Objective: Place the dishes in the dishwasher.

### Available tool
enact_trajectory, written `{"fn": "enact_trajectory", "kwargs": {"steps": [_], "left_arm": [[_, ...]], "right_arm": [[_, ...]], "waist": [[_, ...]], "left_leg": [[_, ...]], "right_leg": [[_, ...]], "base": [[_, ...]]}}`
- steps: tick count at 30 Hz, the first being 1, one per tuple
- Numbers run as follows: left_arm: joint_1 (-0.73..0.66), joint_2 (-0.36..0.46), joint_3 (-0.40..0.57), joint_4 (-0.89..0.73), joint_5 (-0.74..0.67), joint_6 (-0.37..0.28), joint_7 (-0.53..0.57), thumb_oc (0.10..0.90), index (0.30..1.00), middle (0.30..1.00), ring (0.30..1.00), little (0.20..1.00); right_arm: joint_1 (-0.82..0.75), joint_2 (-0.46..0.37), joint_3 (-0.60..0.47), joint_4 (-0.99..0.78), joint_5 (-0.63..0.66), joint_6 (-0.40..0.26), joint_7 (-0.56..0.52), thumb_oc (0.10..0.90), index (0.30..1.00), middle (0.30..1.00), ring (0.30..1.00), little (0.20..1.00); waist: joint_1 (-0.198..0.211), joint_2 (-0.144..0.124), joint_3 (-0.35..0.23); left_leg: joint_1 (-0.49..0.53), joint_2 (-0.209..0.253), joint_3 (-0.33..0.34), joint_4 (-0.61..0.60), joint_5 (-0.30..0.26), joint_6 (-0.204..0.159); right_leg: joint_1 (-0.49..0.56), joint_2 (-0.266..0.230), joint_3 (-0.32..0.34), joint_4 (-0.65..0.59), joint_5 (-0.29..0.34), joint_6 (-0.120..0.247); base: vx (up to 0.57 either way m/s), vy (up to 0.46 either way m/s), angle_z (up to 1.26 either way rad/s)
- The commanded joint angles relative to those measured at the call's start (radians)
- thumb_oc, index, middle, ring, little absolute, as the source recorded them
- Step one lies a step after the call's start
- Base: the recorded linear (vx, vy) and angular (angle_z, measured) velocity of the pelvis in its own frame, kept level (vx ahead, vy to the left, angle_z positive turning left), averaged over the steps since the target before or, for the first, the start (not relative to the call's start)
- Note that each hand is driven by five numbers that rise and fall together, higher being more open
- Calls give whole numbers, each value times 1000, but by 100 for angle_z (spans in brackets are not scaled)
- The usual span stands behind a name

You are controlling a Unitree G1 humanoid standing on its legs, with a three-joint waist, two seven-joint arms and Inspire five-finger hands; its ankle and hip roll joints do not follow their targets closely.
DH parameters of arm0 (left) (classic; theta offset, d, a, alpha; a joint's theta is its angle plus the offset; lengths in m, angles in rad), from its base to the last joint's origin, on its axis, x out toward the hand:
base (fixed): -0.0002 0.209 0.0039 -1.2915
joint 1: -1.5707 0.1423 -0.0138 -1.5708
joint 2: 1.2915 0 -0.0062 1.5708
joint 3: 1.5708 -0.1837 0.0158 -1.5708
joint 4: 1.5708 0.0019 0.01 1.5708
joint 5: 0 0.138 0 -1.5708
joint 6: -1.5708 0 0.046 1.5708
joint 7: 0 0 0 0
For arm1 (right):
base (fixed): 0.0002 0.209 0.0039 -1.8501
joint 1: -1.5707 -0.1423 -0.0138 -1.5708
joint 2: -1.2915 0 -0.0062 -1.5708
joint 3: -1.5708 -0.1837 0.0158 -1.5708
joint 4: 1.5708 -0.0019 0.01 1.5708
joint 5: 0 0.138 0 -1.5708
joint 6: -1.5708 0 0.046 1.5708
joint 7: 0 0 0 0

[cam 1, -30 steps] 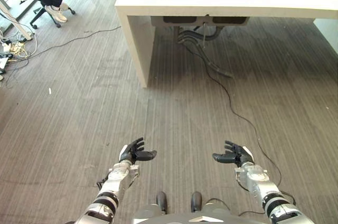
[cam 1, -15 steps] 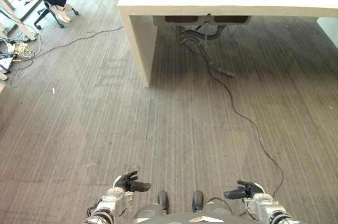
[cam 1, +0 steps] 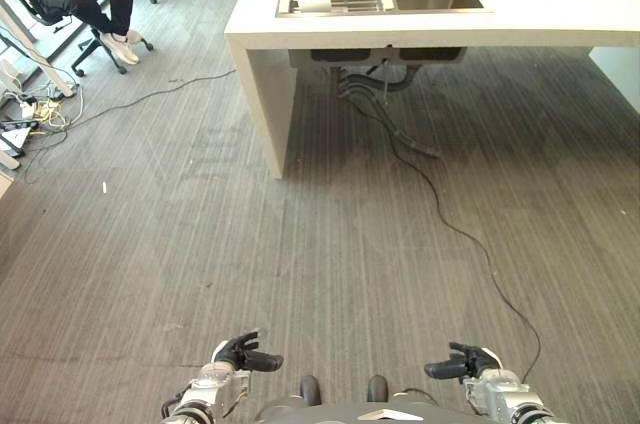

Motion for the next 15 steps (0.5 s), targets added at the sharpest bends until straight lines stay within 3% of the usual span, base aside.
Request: {"fn": "enact_trajectory", "kwargs": {"steps": [1,15], "left_arm": [[-76,-4,-20,53,32,-35,0,800,900,900,900,900],[-71,-18,-19,79,12,-27,-8,800,900,900,900,900]], "right_arm": [[-44,-11,-5,33,3,-30,-13,800,900,900,900,900],[-42,4,10,57,16,-27,2,800,900,900,900,900]], "waist": [[17,-30,-15],[15,-39,-34]], "left_leg": [[-6,31,-23,3,-45,-81],[16,35,-27,3,-56,-83]], "right_leg": [[-33,-90,38,10,-54,101],[-7,-92,26,10,-65,99]], "base": [[35,2,4],[23,-5,1]]}}
